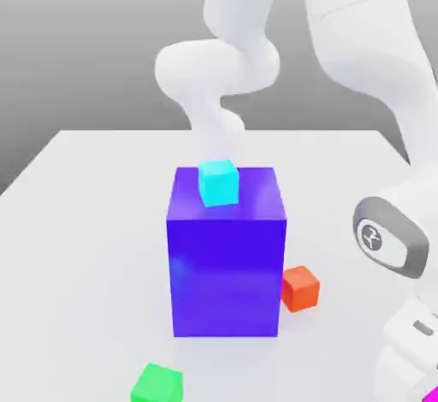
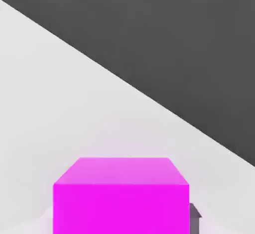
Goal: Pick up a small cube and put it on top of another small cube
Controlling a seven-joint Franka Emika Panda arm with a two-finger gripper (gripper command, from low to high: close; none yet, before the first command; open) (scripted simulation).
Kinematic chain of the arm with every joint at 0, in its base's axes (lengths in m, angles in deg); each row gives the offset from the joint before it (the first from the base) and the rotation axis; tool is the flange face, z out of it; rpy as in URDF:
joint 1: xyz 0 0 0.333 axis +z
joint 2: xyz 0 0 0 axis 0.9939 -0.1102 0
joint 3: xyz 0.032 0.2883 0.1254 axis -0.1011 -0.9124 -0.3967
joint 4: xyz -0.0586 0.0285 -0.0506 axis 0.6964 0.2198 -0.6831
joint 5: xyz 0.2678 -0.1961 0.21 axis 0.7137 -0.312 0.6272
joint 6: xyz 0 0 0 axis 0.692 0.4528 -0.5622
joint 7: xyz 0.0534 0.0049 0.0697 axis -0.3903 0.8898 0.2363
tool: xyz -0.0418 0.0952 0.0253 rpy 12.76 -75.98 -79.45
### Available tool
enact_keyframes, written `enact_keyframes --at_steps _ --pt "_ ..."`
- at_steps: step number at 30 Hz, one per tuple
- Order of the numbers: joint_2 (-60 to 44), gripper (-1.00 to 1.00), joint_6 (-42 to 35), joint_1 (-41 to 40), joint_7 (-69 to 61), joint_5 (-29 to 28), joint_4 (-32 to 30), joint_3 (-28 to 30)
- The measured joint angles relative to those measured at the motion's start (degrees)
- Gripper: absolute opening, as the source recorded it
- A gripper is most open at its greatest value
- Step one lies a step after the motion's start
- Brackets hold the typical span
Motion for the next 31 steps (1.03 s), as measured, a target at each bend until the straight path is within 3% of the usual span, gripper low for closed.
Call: enact_keyframes --at_steps 6,22,27,28,31 --pt "8.92 -1.0 -6.49 -2.47 -2.75 1.64 -2.46 -1.3" --pt "22.39 -1.0 -8.37 -27.14 -40.17 7.73 -13.76 7.11" --pt "15.99 -1.0 -1.44 -29.26 -43.9 9.16 -14.23 7.55" --pt "14.78 1.0 -0.31 -29.4 -43.95 9.19 -14.19 7.47" --pt "14.78 1.0 -0.31 -29.4 -43.95 9.19 -14.19 7.47"
